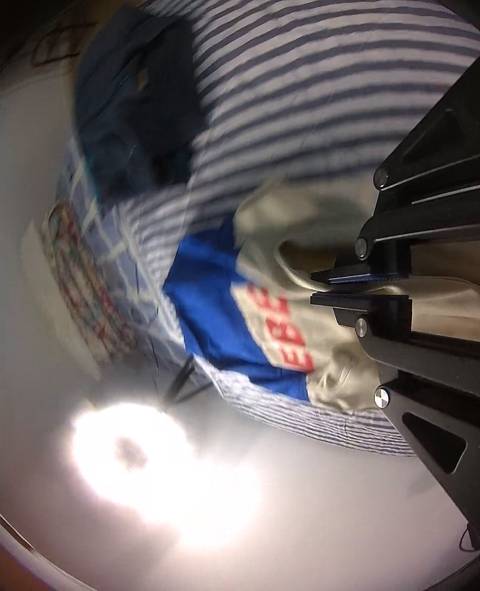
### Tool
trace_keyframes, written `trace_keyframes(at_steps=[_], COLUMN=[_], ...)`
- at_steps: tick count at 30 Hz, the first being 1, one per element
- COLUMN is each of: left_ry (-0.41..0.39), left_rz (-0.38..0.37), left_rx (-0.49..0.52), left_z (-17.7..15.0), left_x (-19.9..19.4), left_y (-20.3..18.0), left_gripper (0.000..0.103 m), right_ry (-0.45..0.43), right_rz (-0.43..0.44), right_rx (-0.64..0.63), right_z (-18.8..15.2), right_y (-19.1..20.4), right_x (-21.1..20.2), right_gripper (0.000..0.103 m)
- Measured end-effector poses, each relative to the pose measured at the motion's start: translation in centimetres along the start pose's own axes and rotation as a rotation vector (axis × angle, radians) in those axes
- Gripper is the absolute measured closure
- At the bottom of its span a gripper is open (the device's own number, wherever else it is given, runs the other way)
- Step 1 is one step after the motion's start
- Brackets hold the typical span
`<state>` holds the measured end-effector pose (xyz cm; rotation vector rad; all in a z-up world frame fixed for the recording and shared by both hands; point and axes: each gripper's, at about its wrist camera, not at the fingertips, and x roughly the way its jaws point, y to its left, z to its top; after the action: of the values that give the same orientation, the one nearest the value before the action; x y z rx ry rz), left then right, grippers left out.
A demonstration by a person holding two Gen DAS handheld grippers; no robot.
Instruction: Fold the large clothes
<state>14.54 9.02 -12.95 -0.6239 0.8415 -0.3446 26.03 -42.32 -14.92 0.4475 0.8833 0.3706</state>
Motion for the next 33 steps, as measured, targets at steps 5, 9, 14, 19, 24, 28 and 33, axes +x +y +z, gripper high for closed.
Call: trace_keyframes(at_steps=[5, 9, 14, 19, 24, 28, 33], left_ry=[-0.002, 0.0, 0.014, -0.002, 0.003, 0.0, -0.005], left_rz=[-0.005, -0.007, 0.003, -0.007, -0.018, -0.017, -0.004], left_rx=[-0.021, -0.009, -0.007, -0.014, -0.011, 0.008, 0.003], left_z=[0.1, 0.2, 0.1, 0.2, 0.0, 0.0, 0.1], left_x=[-0.3, -0.3, 0.2, -0.4, -0.4, -0.3, -0.4], left_y=[0.6, 0.5, 0.8, 1.0, 0.6, 0.0, 0.2], left_gripper=[0.097, 0.097, 0.097, 0.097, 0.097, 0.097, 0.097], right_ry=[0.07, 0.144, 0.21, 0.104, 0.13, 0.164, 0.224], right_rz=[-0.064, -0.117, -0.064, 0.118, -0.072, -0.095, -0.263], right_rx=[-0.094, -0.132, -0.158, -0.073, -0.179, -0.234, -0.311], right_z=[-0.2, -1.5, -2.5, -1.2, -2.6, -3.5, -4.0], right_y=[4.7, 6.4, 6.2, 3.4, 2.6, 4.1, 5.5], right_x=[5.9, 11.2, 12.5, 4.7, 3.4, 5.1, 7.7], right_gripper=[0.101, 0.101, 0.094, 0.065, 0.045, 0.046, 0.101])
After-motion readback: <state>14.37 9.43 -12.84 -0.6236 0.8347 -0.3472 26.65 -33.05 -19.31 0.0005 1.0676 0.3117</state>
